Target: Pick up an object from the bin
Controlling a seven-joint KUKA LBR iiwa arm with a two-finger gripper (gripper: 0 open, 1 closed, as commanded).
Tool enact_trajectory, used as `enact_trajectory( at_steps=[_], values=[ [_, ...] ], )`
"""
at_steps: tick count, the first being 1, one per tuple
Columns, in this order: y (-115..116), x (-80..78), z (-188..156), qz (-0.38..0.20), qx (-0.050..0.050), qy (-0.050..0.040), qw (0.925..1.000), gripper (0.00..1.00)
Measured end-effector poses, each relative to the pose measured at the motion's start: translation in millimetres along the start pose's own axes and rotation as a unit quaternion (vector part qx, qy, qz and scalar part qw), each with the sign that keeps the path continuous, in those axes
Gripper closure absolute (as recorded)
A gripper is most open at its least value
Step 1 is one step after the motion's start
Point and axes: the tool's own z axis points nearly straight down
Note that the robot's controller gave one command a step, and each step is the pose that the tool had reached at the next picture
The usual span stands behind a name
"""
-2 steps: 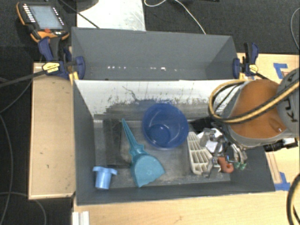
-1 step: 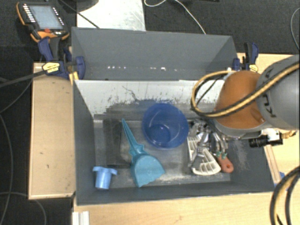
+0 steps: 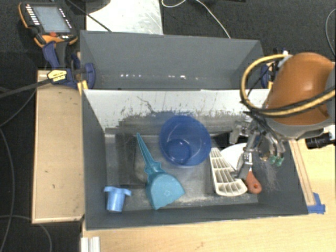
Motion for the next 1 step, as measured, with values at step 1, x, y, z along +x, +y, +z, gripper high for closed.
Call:
enact_trajectory(
  at_steps=[1],
  values=[
    [34.6,-28.3,35.1,0.007,-0.002,-0.0078,0.9999,0.0]
  ],
)
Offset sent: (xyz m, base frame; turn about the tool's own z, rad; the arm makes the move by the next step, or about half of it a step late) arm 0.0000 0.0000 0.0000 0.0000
